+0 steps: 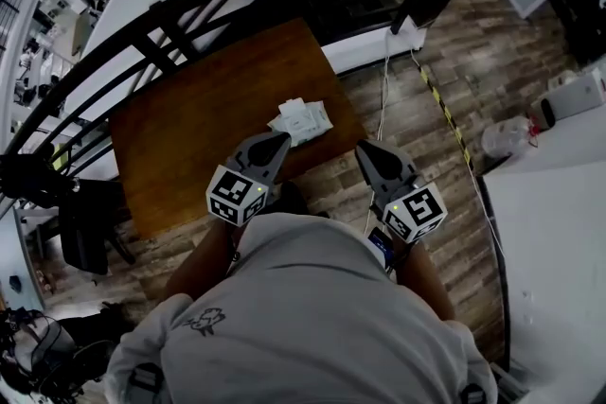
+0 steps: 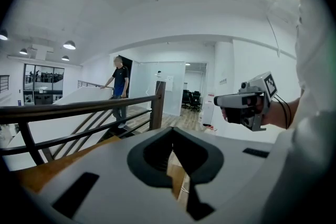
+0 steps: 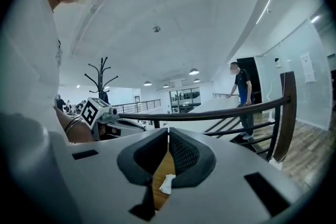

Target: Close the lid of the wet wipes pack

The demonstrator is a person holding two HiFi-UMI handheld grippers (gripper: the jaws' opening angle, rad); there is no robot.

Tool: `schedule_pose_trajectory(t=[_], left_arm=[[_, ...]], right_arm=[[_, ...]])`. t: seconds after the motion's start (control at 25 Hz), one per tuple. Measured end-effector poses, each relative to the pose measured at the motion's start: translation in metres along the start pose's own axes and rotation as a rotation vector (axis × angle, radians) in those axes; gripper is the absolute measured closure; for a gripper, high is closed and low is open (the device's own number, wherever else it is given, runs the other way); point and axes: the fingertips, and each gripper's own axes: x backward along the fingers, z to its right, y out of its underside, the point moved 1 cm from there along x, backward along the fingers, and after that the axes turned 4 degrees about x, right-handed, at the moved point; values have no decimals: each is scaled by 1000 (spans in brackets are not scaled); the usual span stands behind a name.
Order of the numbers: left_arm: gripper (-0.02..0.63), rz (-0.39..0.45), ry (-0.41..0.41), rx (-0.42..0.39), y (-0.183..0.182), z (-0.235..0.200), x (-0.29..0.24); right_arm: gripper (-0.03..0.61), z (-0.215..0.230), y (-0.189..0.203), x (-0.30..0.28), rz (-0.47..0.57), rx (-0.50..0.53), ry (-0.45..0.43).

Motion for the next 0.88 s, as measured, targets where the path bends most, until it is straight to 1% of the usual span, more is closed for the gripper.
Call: schedule_pose_trajectory(t=[0.16, 0.28, 0.48, 0.68, 0.88], left_arm=[[601, 11, -9, -5, -11, -18, -7], [601, 5, -30, -11, -13, -38, -8], [601, 19, -50, 49, -13, -73, 0], [601, 12, -65, 43, -11, -96, 5], [601, 1, -89, 75, 1, -104, 6]], right_arm=[[543, 12, -8, -24, -6, 2, -20], [543, 17, -10, -45, -9, 2, -41], [543, 20, -10, -84, -18, 6, -72], [543, 25, -6, -115, -35, 15, -96], [543, 29, -1, -133, -64, 14, -144]])
